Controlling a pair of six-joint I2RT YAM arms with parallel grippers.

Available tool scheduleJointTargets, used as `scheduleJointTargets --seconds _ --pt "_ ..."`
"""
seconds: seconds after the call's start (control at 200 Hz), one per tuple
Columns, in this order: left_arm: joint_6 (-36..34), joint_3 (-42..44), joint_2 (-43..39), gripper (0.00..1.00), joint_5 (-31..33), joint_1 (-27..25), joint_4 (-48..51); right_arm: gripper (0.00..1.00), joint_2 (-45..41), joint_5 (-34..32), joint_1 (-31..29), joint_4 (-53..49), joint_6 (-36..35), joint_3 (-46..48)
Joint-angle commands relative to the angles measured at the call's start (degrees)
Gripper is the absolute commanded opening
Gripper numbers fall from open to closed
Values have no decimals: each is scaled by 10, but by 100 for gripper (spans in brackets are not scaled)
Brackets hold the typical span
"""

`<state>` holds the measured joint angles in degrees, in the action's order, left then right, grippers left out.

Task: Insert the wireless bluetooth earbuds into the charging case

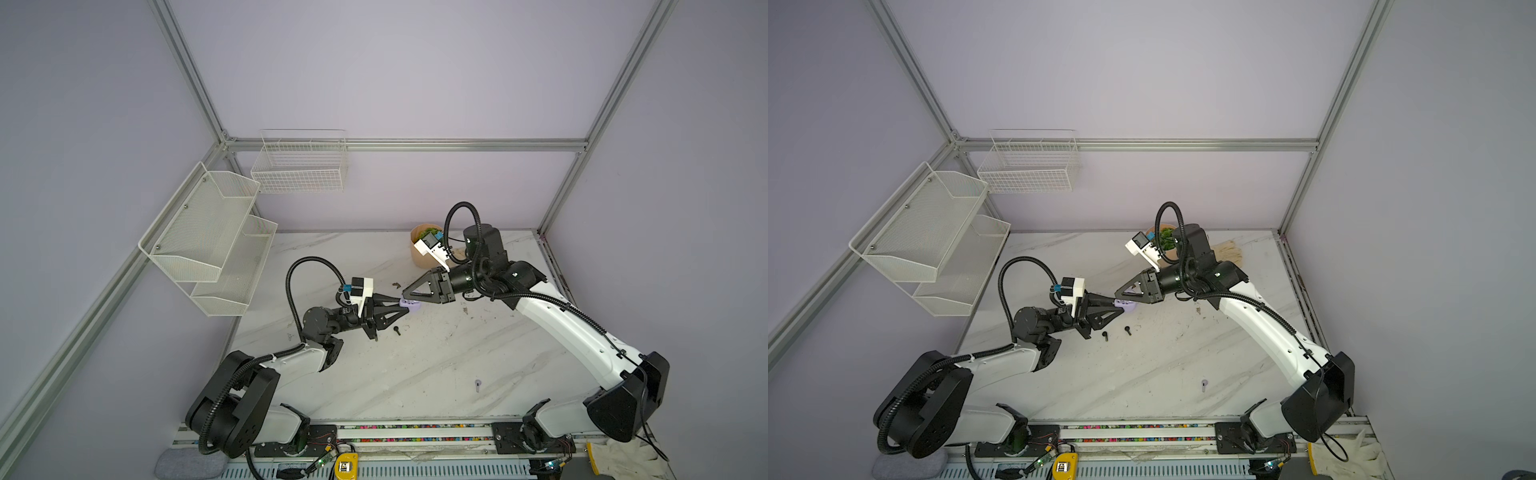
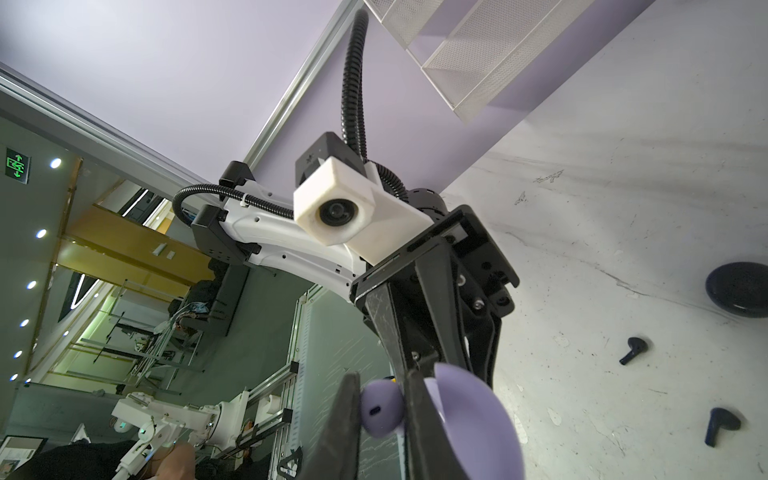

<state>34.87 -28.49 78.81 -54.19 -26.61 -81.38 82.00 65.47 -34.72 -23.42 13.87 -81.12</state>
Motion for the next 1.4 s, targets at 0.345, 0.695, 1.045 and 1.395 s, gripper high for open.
scheduleJointTargets --seconds 0.345,0.695,1.045,1.395 --pt "-14 -16 -10 0 7 6 -39 7 8 5 2 -25 -17 -9" --pt "-13 -14 -15 0 8 7 -39 10 19 -16 4 -57 -38 -18" --pt "-12 -14 -13 0 7 6 -38 26 26 -25 4 -64 -44 -32" --pt "-10 -12 -12 0 7 6 -36 33 29 -40 7 -75 -47 -49"
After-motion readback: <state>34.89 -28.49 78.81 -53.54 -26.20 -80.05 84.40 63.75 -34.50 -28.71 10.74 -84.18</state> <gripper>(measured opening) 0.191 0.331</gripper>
